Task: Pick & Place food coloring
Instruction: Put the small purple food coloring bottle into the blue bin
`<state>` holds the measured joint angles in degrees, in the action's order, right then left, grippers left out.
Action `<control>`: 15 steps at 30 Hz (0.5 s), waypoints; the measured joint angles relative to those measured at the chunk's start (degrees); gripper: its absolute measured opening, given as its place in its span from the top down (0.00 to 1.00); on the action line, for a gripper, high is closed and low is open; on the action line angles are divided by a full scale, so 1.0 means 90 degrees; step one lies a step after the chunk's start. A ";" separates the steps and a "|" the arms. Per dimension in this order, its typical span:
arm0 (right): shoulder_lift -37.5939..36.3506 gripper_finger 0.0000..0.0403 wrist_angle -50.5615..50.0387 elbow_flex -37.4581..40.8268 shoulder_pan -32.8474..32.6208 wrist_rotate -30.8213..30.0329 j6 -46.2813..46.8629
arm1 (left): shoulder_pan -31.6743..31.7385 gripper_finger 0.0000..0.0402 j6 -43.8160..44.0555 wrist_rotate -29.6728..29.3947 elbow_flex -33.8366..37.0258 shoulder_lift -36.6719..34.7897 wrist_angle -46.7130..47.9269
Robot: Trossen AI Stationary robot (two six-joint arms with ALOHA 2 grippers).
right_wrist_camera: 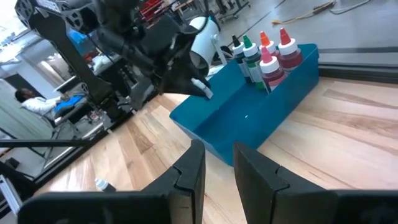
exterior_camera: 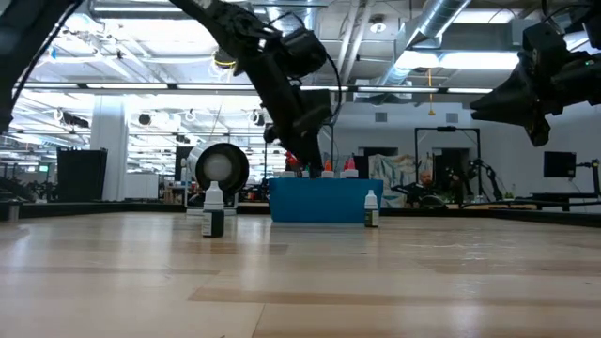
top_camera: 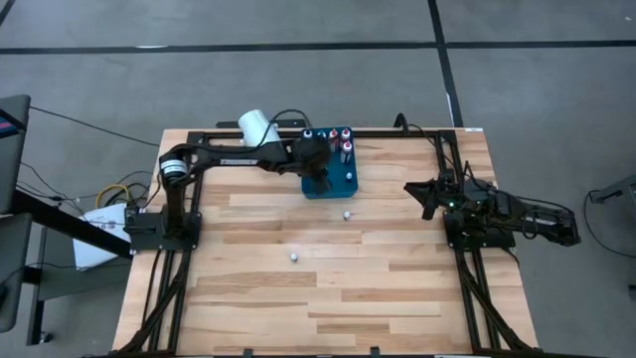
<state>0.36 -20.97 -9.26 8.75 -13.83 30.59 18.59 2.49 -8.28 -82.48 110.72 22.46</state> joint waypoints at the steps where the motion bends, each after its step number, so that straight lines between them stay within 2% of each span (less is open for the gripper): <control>1: 0.0001 0.82 -0.0004 0.0000 0.0000 0.0002 -0.0002 | 0.0003 0.81 -0.0047 -0.0006 -0.0046 0.0064 0.0088; 10: -0.0002 0.82 -0.0050 0.0000 0.0000 0.0001 0.0000 | 0.0163 0.81 -0.0068 -0.0113 0.0040 0.0381 0.0564; 15: -0.0001 0.82 -0.0160 0.0000 -0.0007 -0.0018 0.0083 | 0.0316 0.81 0.0018 0.0037 0.0235 0.0424 0.0405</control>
<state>0.35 -22.41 -9.26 8.69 -13.99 31.34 21.43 2.66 -7.95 -80.36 114.54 26.11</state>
